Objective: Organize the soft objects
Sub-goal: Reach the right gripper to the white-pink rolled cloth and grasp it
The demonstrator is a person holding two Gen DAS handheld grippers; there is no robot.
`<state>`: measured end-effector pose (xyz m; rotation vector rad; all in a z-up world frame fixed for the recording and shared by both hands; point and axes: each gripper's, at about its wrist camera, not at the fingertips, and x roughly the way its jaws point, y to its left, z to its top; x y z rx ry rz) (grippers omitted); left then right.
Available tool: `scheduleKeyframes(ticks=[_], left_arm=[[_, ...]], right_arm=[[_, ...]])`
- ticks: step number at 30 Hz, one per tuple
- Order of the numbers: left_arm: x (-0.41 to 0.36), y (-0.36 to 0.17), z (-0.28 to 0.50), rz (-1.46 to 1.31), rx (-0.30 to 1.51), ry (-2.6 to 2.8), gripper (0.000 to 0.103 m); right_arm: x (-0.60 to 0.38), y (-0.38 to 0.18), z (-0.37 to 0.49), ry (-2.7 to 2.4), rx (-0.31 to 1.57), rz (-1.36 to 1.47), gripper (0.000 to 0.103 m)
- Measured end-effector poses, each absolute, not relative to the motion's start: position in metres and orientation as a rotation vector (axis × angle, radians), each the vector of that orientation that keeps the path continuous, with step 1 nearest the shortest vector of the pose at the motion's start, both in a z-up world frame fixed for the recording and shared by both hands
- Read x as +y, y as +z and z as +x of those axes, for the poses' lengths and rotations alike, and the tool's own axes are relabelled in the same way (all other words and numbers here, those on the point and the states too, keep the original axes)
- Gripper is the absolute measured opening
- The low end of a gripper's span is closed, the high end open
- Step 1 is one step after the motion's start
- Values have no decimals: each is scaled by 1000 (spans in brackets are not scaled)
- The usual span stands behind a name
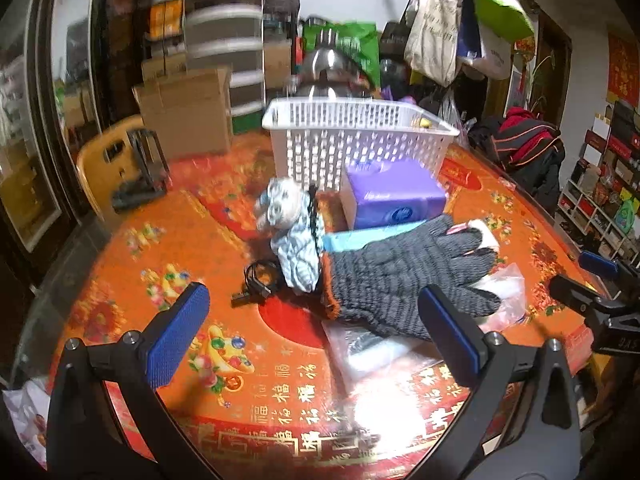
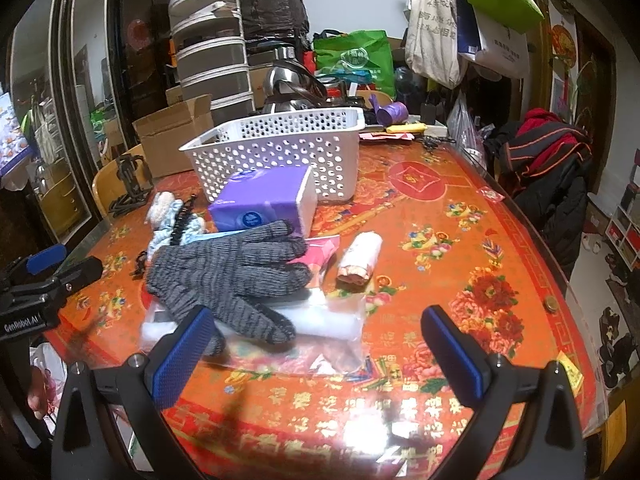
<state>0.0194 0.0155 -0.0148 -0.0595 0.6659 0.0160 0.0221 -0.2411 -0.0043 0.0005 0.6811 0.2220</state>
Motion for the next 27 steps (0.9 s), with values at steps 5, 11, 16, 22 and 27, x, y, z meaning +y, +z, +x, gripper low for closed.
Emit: scheduleKeyframes(ticks=[5, 11, 16, 22, 27], left_arm=[[47, -44, 46, -131, 750, 26, 103], [76, -72, 67, -150, 793, 61, 103], [81, -87, 83, -109, 834, 78, 87], [100, -96, 100, -157, 862, 61, 75], [107, -97, 115, -171, 873, 41, 61]], right_arm=[[-250, -22, 49, 208, 717, 9, 103], [-261, -41, 78, 205, 777, 22, 92], [-267, -47, 92, 223, 785, 44, 84], [-268, -57, 116, 249, 837, 56, 67], [-262, -64, 131, 255, 863, 53, 62]])
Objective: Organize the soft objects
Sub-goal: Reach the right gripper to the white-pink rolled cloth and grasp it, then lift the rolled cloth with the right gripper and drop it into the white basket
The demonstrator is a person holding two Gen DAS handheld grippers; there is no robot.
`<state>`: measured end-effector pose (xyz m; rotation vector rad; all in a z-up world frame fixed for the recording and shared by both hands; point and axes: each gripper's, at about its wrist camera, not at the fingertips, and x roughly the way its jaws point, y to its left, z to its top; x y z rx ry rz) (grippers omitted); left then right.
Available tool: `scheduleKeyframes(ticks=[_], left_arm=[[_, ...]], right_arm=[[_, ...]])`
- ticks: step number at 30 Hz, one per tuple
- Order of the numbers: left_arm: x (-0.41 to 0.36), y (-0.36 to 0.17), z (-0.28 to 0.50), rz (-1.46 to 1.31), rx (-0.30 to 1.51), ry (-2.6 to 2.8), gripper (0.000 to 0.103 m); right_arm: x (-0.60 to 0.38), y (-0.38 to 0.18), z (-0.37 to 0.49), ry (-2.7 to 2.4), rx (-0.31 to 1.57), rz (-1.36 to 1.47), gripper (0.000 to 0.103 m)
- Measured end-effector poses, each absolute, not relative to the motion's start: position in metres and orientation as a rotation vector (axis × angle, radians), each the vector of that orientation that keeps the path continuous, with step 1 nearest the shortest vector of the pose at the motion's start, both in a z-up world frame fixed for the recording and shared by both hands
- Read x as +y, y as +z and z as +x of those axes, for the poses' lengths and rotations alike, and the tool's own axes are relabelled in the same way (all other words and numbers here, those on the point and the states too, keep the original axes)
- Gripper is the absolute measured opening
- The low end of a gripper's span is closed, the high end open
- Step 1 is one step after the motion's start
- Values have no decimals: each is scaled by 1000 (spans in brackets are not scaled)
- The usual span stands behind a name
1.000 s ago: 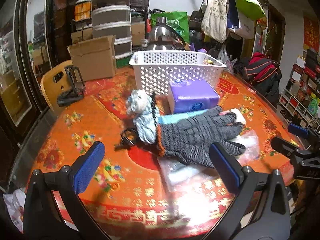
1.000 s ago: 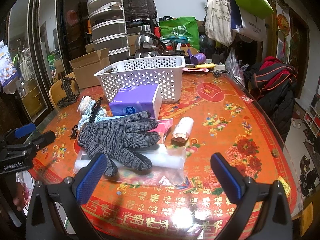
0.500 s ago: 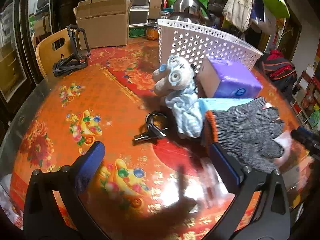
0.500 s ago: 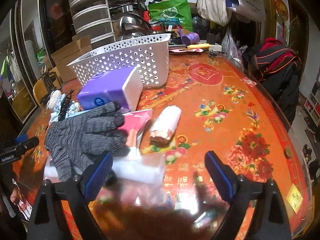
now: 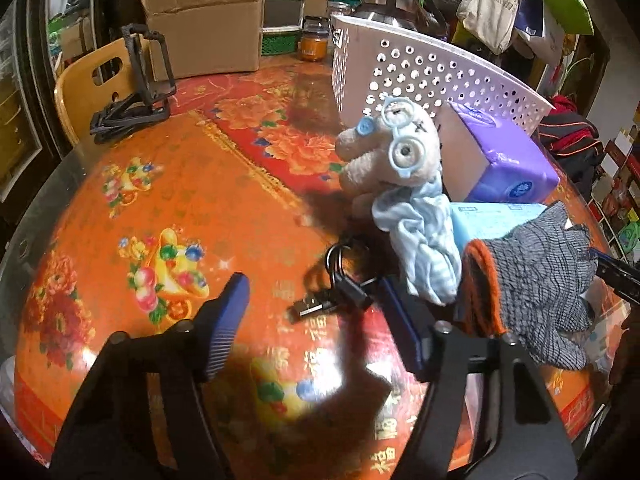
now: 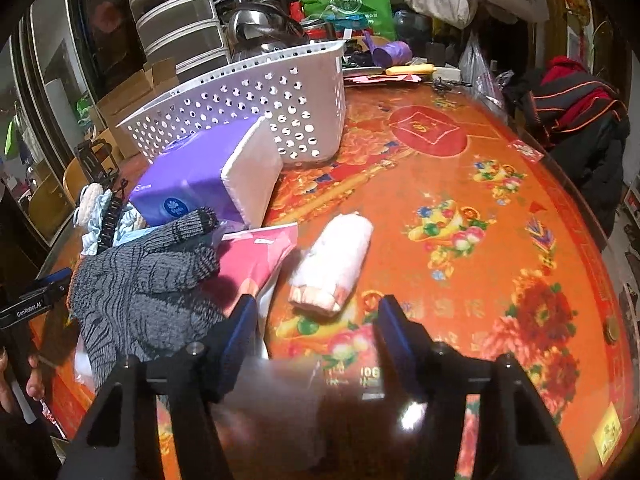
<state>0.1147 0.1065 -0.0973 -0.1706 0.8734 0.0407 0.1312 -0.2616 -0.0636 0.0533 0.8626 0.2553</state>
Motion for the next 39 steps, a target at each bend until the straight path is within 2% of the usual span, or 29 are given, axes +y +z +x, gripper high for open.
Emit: scheduleKeyframes(ticks=[4, 10, 13, 22, 25, 39], left_arm=[[106, -100, 125, -172, 889, 20, 51], [102, -101, 133, -178, 882, -10, 36], [103, -101, 133, -192, 877, -15, 28], [101, -101, 136, -162, 873, -35, 27], [98, -101, 135, -151, 869, -53, 19], [111, -88, 115, -170, 817, -12, 15]], right_arm=[[-258, -66, 141, 248, 869, 41, 59], [-256, -74, 155, 236, 900, 32, 45], [-257, -75, 160, 237, 906, 37, 44], [-248, -78, 167, 229, 899, -16, 39], [-247, -78, 167, 231, 898, -22, 38], [-255, -66, 158, 270, 841, 15, 32]])
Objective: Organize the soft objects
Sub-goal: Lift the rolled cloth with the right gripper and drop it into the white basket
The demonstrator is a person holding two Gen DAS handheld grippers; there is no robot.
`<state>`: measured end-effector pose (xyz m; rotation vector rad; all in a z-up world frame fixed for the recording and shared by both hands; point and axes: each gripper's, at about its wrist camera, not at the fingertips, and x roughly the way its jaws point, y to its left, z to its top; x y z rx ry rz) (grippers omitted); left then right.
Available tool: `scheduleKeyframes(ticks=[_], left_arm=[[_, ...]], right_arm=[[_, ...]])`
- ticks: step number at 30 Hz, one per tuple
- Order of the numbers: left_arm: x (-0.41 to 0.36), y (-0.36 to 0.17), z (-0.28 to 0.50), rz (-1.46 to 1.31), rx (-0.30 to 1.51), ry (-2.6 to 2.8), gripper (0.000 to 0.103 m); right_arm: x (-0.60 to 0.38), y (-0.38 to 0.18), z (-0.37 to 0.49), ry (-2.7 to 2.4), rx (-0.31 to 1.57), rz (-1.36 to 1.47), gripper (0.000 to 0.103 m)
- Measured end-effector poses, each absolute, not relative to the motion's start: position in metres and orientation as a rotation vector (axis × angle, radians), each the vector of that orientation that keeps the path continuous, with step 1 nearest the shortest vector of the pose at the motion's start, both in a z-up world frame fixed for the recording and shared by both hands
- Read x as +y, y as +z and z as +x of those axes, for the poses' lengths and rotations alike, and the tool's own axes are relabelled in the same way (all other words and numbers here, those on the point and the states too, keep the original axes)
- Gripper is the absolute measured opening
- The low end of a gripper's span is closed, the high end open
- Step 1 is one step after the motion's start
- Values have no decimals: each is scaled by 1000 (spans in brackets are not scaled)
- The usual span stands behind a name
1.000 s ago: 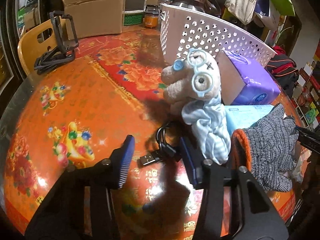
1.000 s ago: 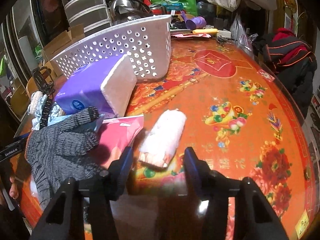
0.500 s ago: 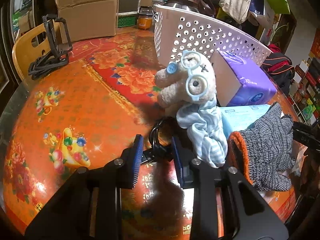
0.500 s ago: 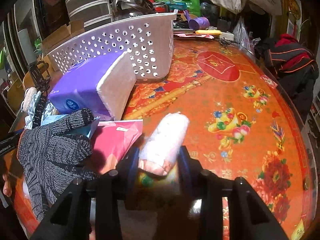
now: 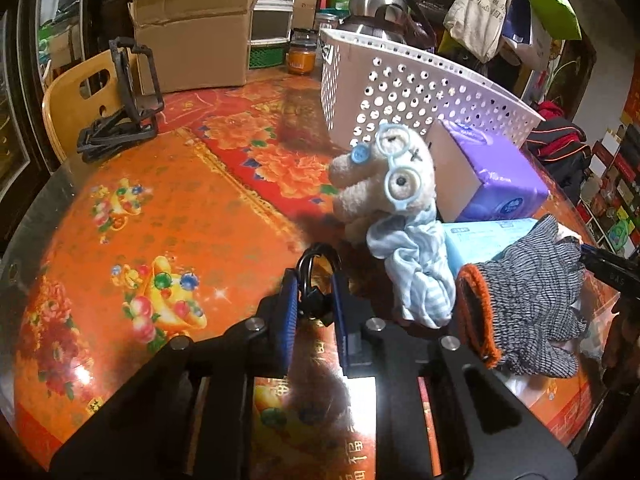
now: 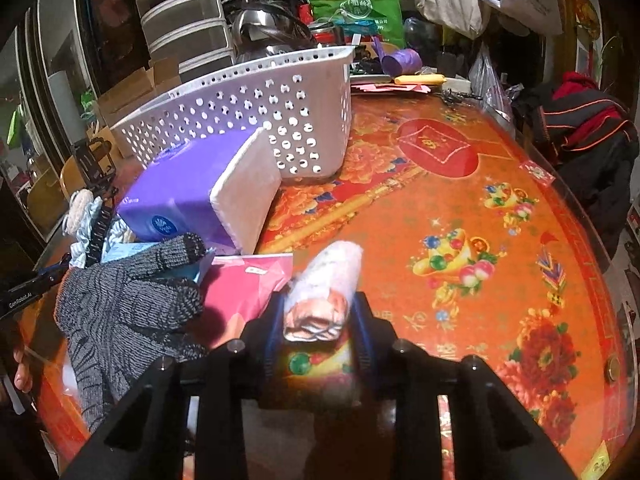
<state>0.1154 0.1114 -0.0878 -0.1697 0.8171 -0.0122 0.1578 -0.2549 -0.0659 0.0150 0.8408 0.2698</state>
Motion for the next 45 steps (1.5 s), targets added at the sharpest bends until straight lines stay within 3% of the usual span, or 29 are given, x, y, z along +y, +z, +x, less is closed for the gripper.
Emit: scheduleKeyframes(ticks=[29, 37, 45], left_arm=[[108, 4, 118, -168, 667, -11, 15], [94, 70, 173, -153, 598, -61, 15], [67, 97, 295, -125, 704, -80, 13]], right_arm=[[-258, 2, 147, 283, 670, -51, 25], [-240, 66, 182, 322, 598, -85, 24], [-194, 97, 276, 336, 666, -149, 24]])
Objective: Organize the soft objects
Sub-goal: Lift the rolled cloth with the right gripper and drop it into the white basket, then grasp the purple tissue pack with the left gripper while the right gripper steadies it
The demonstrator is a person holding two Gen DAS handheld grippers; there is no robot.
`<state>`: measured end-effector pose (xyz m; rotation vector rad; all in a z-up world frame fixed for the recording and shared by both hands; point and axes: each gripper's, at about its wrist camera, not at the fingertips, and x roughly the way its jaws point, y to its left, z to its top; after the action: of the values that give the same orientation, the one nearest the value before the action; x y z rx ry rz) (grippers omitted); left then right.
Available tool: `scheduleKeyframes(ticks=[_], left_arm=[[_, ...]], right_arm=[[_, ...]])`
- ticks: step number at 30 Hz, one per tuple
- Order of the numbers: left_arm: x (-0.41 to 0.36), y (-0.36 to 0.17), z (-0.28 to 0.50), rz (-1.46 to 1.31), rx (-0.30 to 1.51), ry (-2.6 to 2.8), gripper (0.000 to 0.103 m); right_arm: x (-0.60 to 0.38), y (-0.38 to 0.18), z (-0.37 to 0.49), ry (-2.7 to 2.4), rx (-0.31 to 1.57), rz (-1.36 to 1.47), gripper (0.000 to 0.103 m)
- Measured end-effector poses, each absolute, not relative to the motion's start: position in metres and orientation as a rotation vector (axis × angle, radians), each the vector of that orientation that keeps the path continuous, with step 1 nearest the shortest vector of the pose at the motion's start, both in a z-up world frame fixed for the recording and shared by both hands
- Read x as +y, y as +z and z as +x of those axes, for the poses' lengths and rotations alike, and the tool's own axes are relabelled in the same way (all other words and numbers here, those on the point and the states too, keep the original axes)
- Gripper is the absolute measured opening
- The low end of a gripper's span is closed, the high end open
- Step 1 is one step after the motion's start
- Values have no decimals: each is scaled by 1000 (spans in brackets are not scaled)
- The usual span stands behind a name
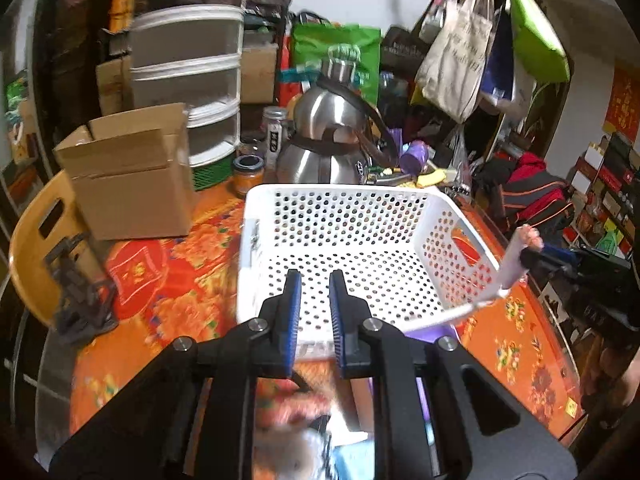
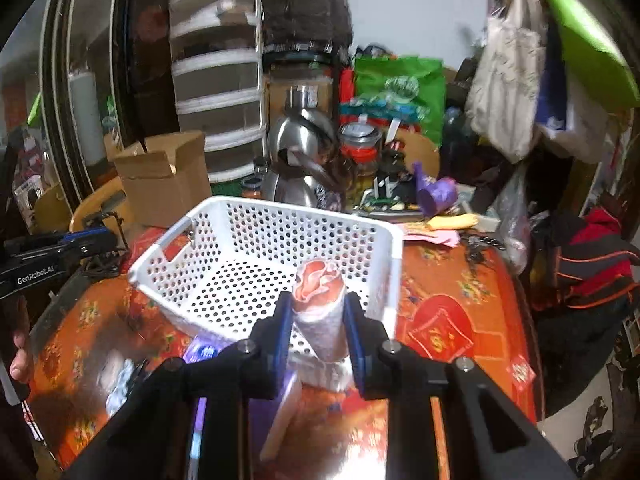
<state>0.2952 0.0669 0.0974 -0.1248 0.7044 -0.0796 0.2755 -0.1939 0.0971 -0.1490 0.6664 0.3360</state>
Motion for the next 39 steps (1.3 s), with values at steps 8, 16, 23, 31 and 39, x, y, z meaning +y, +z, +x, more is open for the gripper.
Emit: scheduleKeyframes(ticks=[8, 16, 23, 31, 39], left_arm=[[54, 65, 364, -114, 820, -42, 12], [55, 42, 381, -119, 865, -53, 30], [58, 45, 359, -88, 816, -43, 66], [58, 47, 325, -100, 788, -48, 68], [54, 44, 269, -137, 760, -82, 69]], right_arm=[[-174, 66, 351, 323, 803, -144, 24], [-165, 44, 377, 336, 890, -123, 33], [-171, 54, 369, 326, 841, -116, 68], [-184, 60, 343, 340, 814, -79, 68], [-207, 52, 296, 339, 795, -13, 68]])
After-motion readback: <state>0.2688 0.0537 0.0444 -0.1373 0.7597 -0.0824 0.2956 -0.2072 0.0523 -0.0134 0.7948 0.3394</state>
